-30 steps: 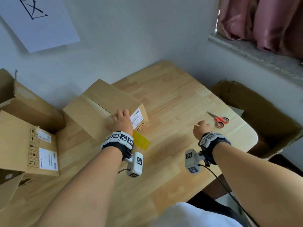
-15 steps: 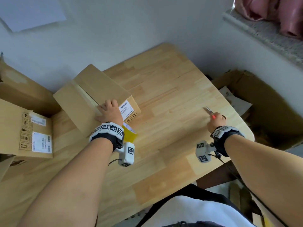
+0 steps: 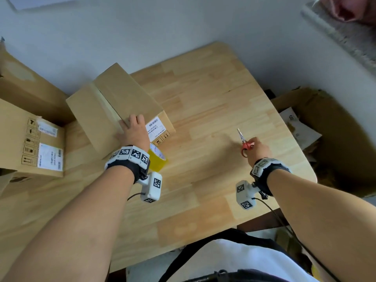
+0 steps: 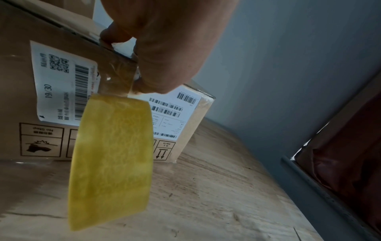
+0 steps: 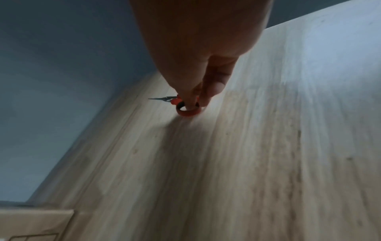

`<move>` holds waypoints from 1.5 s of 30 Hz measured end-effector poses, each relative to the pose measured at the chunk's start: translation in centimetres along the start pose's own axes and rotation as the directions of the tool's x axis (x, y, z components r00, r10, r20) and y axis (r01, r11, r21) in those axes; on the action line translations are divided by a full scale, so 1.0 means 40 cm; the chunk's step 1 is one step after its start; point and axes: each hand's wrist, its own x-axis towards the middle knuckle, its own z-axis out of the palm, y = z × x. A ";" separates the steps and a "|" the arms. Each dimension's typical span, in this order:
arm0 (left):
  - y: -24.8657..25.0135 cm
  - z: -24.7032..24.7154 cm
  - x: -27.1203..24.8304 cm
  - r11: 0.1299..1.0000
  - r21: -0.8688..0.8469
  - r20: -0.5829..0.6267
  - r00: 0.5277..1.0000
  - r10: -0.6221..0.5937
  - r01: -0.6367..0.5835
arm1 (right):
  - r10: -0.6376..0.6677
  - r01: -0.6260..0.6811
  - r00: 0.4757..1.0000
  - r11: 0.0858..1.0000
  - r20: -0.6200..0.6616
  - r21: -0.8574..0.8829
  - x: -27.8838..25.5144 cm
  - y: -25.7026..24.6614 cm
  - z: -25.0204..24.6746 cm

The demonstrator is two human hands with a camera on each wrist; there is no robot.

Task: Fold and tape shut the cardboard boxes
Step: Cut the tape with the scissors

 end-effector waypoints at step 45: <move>-0.495 0.012 0.040 0.362 -0.932 0.045 0.978 0.206 -0.033 | -0.549 0.556 0.823 0.723 0.147 -0.410 -0.361 -0.710 0.294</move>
